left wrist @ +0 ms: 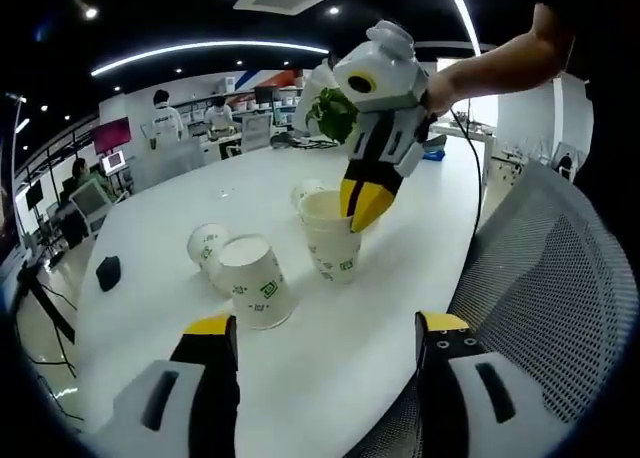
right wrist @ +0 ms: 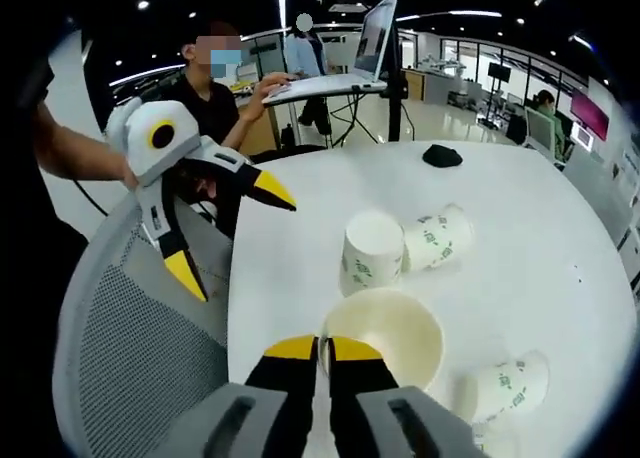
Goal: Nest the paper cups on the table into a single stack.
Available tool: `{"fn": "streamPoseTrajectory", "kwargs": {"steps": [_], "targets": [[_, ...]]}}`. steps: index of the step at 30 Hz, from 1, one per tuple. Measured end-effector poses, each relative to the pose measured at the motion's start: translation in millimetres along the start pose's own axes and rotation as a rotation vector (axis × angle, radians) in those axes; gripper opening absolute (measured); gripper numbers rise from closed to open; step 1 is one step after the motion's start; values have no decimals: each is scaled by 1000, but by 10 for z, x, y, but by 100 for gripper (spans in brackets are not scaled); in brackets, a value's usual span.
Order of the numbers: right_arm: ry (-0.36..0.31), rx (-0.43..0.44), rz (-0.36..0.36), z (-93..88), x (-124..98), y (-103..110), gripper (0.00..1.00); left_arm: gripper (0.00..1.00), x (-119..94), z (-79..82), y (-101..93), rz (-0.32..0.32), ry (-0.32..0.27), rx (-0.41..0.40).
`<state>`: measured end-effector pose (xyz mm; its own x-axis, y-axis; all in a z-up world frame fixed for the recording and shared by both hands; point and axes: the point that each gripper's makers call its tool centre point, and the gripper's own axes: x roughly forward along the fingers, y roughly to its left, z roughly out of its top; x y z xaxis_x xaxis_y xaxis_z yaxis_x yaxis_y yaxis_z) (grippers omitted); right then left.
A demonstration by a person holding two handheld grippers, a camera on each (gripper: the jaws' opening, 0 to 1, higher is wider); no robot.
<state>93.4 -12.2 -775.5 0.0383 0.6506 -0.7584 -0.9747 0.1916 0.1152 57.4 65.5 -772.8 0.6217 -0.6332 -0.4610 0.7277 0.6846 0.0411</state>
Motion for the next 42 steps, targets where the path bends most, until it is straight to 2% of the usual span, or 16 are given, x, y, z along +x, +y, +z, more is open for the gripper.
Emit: {"fn": "streamPoseTrajectory", "kwargs": {"steps": [9, 24, 33, 42], "targets": [[-12, 26, 11, -27, 50, -16, 1, 71, 0, -6, 2, 0, 1, 0], [-11, 17, 11, -50, 76, -21, 2, 71, 7, -17, 10, 3, 3, 0], [-38, -6, -3, 23, 26, 6, 3, 71, 6, -13, 5, 2, 3, -2], [-73, -15, -43, 75, -130, -8, 5, 72, 4, 1, -1, -2, -5, -9]]}}
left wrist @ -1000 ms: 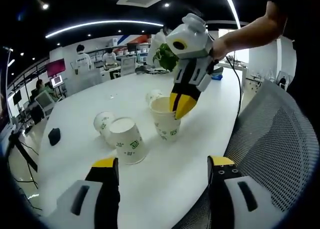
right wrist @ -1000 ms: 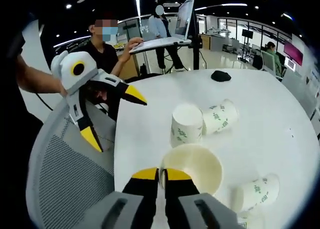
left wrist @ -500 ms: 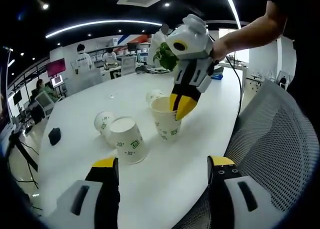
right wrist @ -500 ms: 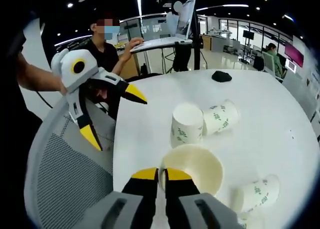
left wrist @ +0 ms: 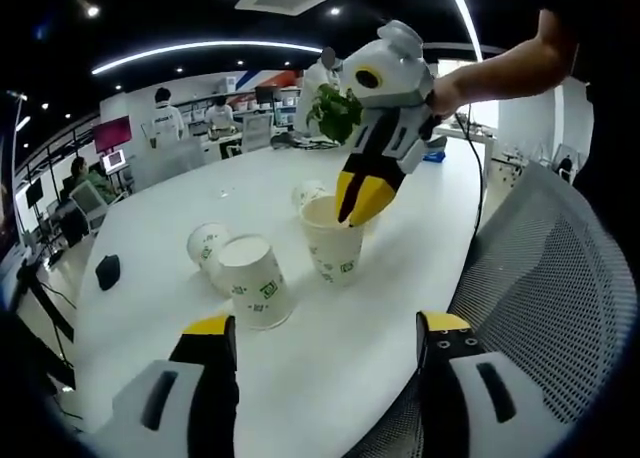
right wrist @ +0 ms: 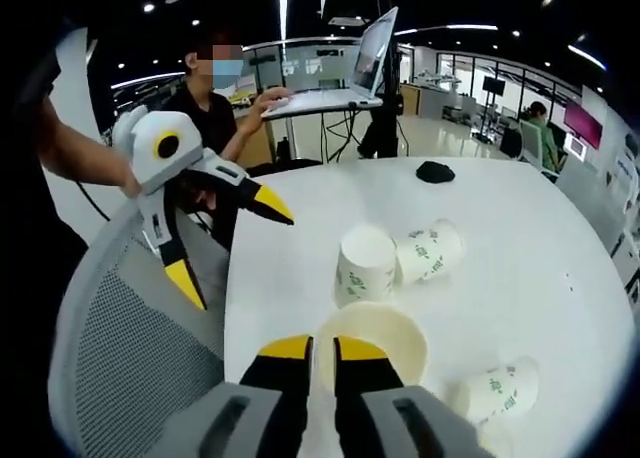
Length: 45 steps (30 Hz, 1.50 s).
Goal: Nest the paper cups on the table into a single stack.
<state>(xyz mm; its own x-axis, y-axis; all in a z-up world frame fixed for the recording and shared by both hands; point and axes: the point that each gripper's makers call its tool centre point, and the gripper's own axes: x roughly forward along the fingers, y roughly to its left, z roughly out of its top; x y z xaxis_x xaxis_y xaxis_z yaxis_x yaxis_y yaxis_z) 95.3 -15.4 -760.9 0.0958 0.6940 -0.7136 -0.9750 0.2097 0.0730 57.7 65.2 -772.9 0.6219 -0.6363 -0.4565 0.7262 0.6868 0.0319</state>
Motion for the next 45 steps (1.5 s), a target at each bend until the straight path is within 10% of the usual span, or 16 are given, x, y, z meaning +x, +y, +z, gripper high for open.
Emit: {"fn": "streamPoseTrajectory", "kwargs": {"steps": [18, 45], "targets": [[-132, 85, -146, -98, -378, -39, 17, 73, 6, -5, -54, -27, 7, 1], [-266, 317, -436, -836, -774, -93, 78, 81, -16, 130, 13, -15, -56, -80]]}}
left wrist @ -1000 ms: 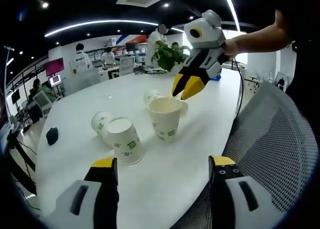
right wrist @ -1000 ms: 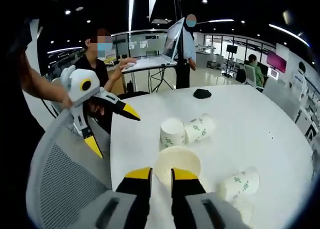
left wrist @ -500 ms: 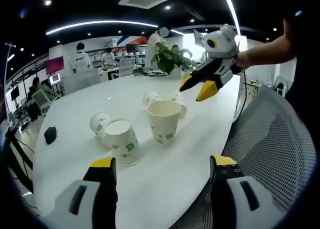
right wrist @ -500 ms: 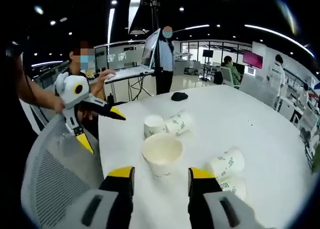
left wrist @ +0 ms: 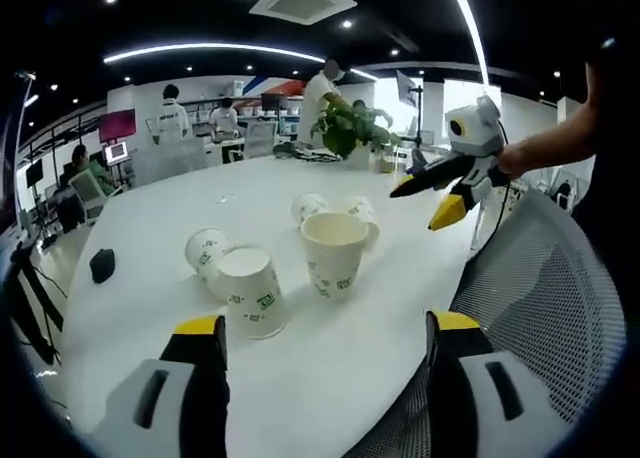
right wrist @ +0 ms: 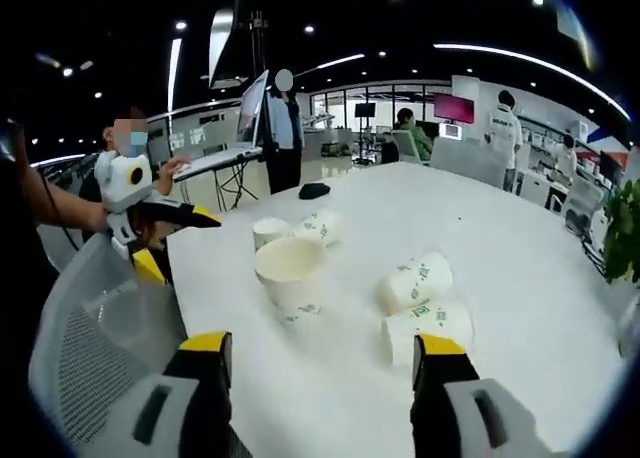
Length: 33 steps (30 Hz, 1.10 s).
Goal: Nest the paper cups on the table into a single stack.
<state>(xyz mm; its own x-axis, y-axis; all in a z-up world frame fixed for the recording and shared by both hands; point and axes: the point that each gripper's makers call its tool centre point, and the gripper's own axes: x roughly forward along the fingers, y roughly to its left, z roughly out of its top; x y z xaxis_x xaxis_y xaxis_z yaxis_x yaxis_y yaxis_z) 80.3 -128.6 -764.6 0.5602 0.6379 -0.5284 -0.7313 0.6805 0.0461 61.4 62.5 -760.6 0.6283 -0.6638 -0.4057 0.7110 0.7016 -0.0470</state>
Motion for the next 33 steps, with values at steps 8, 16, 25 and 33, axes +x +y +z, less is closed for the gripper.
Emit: {"fn": "streamPoseTrajectory", "kwargs": {"steps": [8, 16, 25, 33], "targets": [[22, 25, -76, -216, -43, -100, 88, 82, 8, 16, 45, 10, -3, -10], [20, 27, -87, -318, -77, -81, 100, 83, 48, 56, 77, 4, -6, -10], [-3, 46, -93, -303, -87, -88, 100, 83, 94, 93, 144, 8, -11, -5], [-5, 36, -86, -300, -83, -62, 100, 83, 223, 129, 257, 14, -9, 7]]}}
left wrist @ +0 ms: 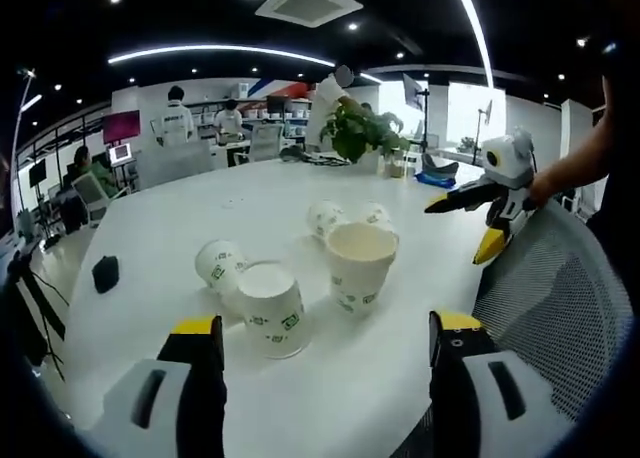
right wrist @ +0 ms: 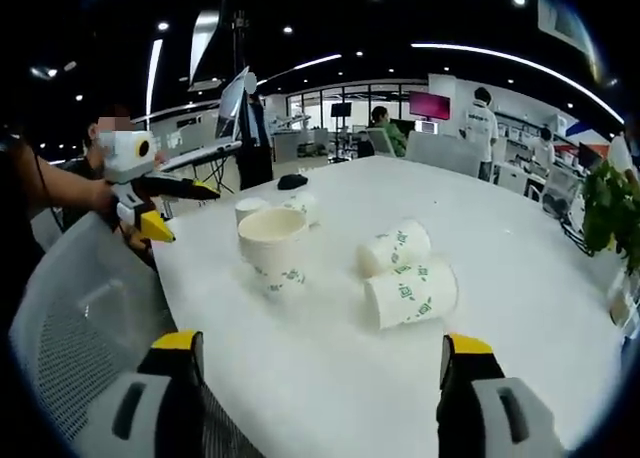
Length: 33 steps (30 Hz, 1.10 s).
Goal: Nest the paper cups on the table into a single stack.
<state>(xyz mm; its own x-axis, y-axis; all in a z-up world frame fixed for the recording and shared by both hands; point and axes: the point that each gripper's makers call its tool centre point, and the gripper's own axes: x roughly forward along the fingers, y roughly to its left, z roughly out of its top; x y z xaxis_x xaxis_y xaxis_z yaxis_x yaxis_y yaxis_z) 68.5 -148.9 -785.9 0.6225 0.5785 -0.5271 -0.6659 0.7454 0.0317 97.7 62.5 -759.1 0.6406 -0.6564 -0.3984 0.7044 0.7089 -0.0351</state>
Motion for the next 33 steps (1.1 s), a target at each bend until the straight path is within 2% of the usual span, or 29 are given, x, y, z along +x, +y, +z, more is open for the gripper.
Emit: {"fn": "streamPoseTrajectory", "kwargs": {"steps": [15, 20, 24, 33], "targets": [[8, -9, -8, -23, 5, -15, 98, 81, 254, 48, 119, -29, 37, 74], [16, -14, -3, -30, 7, 11, 98, 75, 320, 88, 177, -29, 39, 86], [23, -16, 0, -44, 13, 18, 97, 70, 404, 31, 262, -28, 63, 103], [25, -14, -4, -50, 15, 10, 97, 61, 491, 18, 333, -15, 83, 94]]}}
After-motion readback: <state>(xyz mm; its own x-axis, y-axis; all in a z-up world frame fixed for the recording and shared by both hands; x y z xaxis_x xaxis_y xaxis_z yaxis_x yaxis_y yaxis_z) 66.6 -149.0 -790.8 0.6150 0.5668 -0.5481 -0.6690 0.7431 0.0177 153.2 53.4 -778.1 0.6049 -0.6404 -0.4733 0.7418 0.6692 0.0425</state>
